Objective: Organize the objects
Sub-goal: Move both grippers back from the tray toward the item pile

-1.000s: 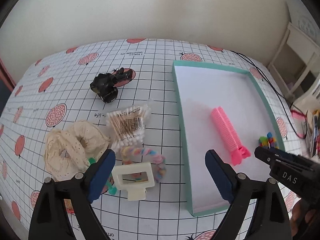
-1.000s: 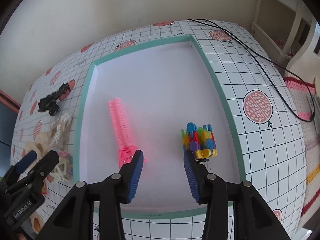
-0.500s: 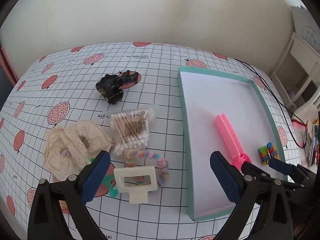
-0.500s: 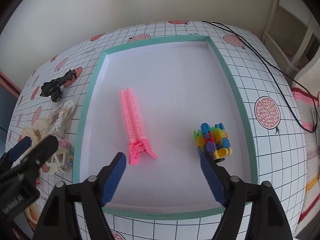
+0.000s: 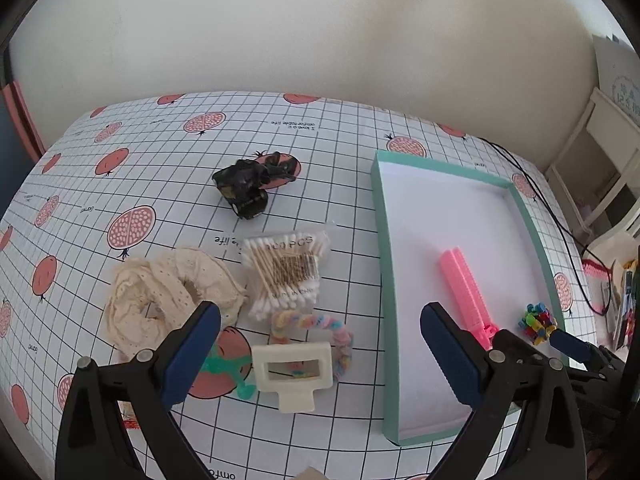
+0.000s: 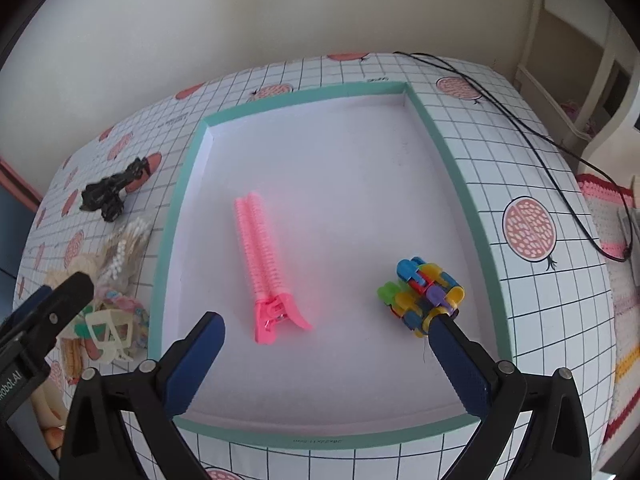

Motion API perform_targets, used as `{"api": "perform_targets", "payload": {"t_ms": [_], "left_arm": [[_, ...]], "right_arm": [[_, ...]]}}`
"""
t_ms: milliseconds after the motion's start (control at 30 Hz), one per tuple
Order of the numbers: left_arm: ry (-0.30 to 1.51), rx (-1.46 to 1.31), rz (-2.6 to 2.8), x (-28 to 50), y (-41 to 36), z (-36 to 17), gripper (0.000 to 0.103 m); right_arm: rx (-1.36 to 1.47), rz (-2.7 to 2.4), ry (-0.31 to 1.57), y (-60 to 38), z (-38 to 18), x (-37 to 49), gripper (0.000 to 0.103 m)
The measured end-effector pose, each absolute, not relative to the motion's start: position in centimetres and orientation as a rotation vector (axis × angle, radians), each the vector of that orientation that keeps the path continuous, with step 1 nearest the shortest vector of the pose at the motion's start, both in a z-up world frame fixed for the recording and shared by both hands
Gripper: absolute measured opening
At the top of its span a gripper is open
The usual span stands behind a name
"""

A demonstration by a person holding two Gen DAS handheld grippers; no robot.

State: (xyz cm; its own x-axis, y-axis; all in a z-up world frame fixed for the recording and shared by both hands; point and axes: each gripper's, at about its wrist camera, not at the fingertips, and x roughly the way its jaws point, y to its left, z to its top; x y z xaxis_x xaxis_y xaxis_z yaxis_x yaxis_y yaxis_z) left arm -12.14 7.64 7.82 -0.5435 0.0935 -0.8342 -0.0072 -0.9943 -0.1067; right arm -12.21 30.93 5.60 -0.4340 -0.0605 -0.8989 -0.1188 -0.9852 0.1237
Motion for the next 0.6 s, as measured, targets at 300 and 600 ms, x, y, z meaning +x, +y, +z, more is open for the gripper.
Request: {"api": "perform_targets", "payload": {"t_ms": [300, 600], "left_arm": [[-0.254, -1.398, 2.81, -12.0, 2.6, 10.2, 0.1], [-0.576, -1.519, 2.842, -11.9, -5.9, 8.8, 0.1]], "right_arm": [[-1.553, 2.747, 0.373, 29.2, 7.9, -12.4, 0.103], [-1.65, 2.883, 0.201, 21.2, 8.2, -12.8, 0.103]]}}
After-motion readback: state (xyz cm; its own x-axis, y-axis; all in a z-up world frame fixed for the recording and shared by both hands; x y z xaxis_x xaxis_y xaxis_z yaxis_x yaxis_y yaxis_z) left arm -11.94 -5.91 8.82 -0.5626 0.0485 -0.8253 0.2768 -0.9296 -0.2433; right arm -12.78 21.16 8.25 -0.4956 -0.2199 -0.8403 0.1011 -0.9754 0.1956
